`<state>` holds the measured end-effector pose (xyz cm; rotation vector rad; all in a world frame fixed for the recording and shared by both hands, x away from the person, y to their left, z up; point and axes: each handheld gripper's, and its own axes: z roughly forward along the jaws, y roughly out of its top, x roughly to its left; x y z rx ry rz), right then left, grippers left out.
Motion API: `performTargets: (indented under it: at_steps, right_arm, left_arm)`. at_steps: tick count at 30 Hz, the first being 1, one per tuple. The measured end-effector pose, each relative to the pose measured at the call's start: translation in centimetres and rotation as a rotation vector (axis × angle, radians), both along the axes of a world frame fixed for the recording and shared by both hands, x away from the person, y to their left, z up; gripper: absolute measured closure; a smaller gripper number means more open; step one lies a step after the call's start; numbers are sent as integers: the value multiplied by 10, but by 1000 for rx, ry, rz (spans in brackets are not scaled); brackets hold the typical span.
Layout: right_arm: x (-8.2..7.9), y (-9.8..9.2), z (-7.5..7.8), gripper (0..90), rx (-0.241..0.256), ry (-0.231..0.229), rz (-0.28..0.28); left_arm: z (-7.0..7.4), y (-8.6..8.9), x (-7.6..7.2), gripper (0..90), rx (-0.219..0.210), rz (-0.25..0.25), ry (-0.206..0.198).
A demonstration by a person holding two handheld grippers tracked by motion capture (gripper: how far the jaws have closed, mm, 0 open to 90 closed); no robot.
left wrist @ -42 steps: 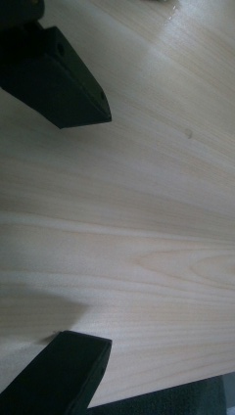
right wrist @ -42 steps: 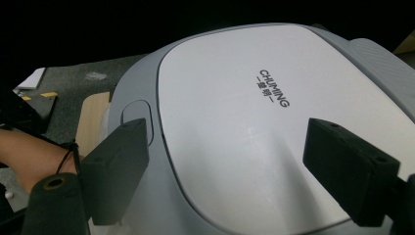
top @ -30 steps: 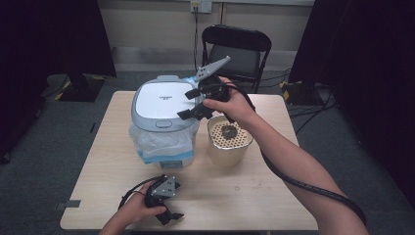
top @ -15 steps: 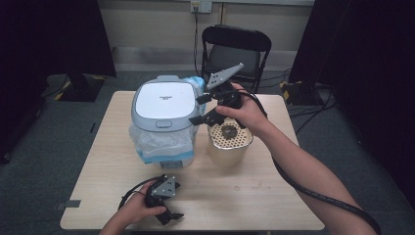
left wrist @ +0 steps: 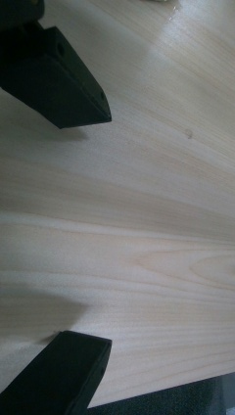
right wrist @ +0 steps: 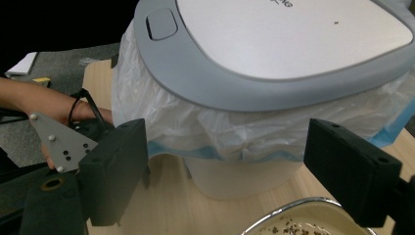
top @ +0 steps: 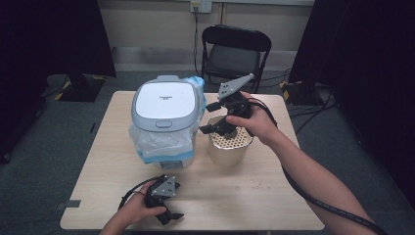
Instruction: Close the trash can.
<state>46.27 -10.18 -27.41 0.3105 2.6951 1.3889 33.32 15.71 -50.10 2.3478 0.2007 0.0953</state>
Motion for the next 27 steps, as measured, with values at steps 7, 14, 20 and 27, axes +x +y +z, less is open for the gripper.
performTargets:
  at_steps: [7,14,20,27]
  right_arm:
    - [-3,-6,-8,157,2,9,-3]
    - [-6,-11,-15,156,0,13,-5]
    - [-11,-17,-25,156,-5,18,-12]
    - [-14,-23,-34,156,6,27,-17]
  left_arm:
    - [0,0,0,0,5,1,0]
    - [0,0,0,0,-1,1,-1]
    - [0,0,0,0,5,1,0]
    - [0,0,0,0,3,-1,2]
